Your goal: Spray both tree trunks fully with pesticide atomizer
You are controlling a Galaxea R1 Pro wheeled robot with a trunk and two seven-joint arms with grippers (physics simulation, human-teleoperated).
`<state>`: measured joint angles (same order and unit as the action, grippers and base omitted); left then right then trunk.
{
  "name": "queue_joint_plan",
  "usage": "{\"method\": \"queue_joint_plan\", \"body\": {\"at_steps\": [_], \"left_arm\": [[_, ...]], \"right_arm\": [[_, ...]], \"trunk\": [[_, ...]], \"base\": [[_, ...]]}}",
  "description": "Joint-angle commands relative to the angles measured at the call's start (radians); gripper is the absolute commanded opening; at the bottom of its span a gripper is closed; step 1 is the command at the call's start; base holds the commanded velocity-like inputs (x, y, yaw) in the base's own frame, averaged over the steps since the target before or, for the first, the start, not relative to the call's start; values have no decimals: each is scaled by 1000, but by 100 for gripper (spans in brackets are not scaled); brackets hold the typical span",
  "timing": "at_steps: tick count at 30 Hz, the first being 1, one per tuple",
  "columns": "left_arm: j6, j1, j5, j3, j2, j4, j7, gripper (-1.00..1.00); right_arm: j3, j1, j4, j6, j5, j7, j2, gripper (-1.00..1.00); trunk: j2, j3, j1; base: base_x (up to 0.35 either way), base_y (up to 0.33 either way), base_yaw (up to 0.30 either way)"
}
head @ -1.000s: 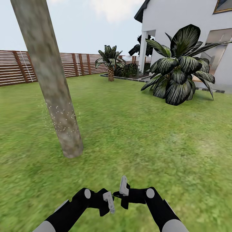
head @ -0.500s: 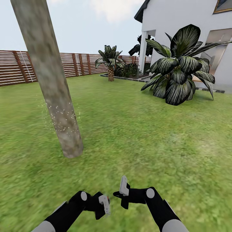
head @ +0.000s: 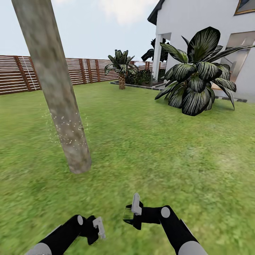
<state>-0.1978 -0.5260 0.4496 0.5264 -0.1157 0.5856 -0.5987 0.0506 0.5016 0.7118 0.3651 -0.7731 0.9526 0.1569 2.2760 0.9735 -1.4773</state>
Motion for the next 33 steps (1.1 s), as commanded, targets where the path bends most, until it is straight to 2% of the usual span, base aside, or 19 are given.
{"method": "queue_joint_plan", "body": {"at_steps": [1,3,4,6,7,8,9,11,13,14,15,17,20,21,22,23,25,30,33], "left_arm": [[0,0,-2,-12,-3,0,2,-100],[2,0,-1,-61,-9,1,15,-100],[3,1,-2,-159,-8,3,113,-100],[7,4,-7,-279,-3,2,254,-100],[10,11,-10,-375,5,2,364,-100],[11,13,-12,-406,12,1,408,-100],[20,15,-23,-454,28,-2,479,-100],[100,17,-67,-509,46,-25,574,-100],[232,19,-142,-553,55,-78,680,-100],[291,20,-183,-566,57,-115,733,-100],[359,21,-237,-576,60,-172,805,-100],[446,32,-297,-585,60,-234,880,-100],[514,81,-339,-591,58,-251,904,-100],[536,98,-363,-592,55,-254,906,-100],[555,113,-381,-592,53,-255,907,-100],[597,144,-409,-591,51,-255,907,-100],[641,180,-429,-590,50,-256,907,-100],[654,228,-437,-588,51,-257,897,-100],[654,253,-439,-591,50,-257,902,-100]], "right_arm": [[0,0,0,0,0,0,0,100],[1,0,0,0,0,-1,-1,100],[7,0,-4,0,-1,-3,-7,100],[23,0,-7,0,-3,-8,-29,100],[73,0,-8,0,-3,-10,-59,100],[103,0,-9,0,-3,-14,-67,100],[163,-1,-20,0,-3,-34,-75,100],[265,-1,-48,1,-3,-75,-90,100],[393,-1,-77,1,-3,-112,-113,100],[460,-1,-90,1,-3,-129,-123,100],[560,-2,-105,1,-3,-158,-142,100],[730,-4,-117,2,-4,-229,-168,100],[894,-19,-120,40,-3,-362,-174,100],[940,-38,-122,73,-3,-420,-171,100],[967,-53,-123,98,-3,-461,-168,100],[1011,-87,-125,144,-3,-535,-156,100],[1052,-141,-142,218,3,-590,-138,100],[1066,-159,-151,252,25,-606,-131,100],[1066,-160,-158,255,38,-606,-107,100]], "trunk": [[0,0,0],[0,0,0],[0,0,0],[0,0,0],[0,0,0],[0,0,0],[0,0,0],[0,0,0],[0,0,0],[0,0,0],[0,0,0],[0,0,0],[0,0,0],[0,0,0],[0,0,0],[0,0,0],[0,0,0],[0,0,0],[0,0,0]], "base": [[0,0,0],[0,0,0],[0,0,0],[0,0,0],[0,0,0],[0,0,0],[0,0,0],[0,0,0],[0,0,0],[0,0,0],[0,0,0],[0,0,0],[0,0,0],[0,0,0],[0,0,0],[0,0,0],[0,0,0],[0,0,0],[0,0,0]]}}
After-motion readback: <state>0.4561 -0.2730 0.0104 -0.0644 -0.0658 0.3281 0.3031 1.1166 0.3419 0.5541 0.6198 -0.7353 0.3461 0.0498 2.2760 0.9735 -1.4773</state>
